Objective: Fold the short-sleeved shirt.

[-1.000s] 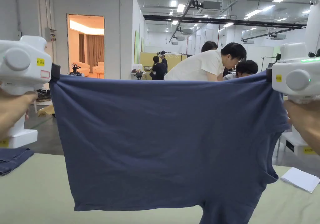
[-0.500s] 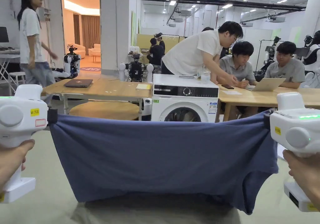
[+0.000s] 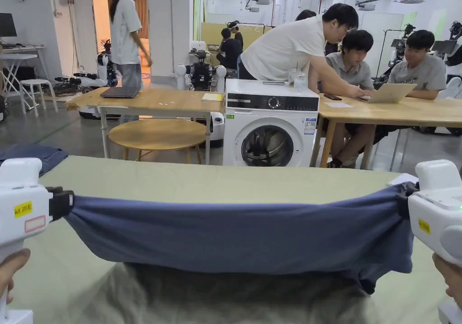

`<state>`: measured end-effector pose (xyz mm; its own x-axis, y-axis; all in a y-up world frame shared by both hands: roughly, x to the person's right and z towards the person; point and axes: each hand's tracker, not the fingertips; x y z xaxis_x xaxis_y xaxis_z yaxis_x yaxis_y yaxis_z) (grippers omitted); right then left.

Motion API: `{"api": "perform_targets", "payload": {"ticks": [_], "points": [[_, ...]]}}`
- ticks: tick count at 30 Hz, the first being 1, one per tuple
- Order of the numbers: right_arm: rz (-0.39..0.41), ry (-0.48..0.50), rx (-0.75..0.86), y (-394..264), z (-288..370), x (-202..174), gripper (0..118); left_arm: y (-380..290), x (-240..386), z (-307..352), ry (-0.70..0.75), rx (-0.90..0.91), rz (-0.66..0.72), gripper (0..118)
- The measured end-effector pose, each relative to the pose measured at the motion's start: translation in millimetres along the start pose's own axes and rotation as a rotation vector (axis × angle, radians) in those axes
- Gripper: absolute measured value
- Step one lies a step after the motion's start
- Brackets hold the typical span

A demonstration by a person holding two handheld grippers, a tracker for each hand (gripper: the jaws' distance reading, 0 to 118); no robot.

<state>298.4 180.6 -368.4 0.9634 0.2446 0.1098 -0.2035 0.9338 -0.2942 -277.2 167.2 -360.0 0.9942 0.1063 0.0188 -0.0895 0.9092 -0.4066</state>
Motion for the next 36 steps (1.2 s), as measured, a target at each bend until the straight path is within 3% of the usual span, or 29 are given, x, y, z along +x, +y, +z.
{"api": "perform_targets", "payload": {"ticks": [10, 19, 32, 35, 36], "points": [[0.028, 0.018, -0.097, -89, 53, -12, 1, -104, 1, 30, 0.019, -0.125, 0.030, 0], [0.050, 0.052, -0.325, -174, 50, -20, 1, -177, 1, 22, 0.047, -0.292, 0.028, 0], [0.073, 0.128, -0.647, -248, 17, -23, 2, -226, -4, -19, 0.064, -0.523, -0.036, 0], [0.063, 0.126, -0.658, -250, 11, -22, 6, -228, -1, -17, 0.066, -0.523, -0.031, 0], [0.062, 0.121, -0.657, -253, 13, -25, 17, -225, -1, -16, 0.066, -0.523, -0.024, 0]]}}
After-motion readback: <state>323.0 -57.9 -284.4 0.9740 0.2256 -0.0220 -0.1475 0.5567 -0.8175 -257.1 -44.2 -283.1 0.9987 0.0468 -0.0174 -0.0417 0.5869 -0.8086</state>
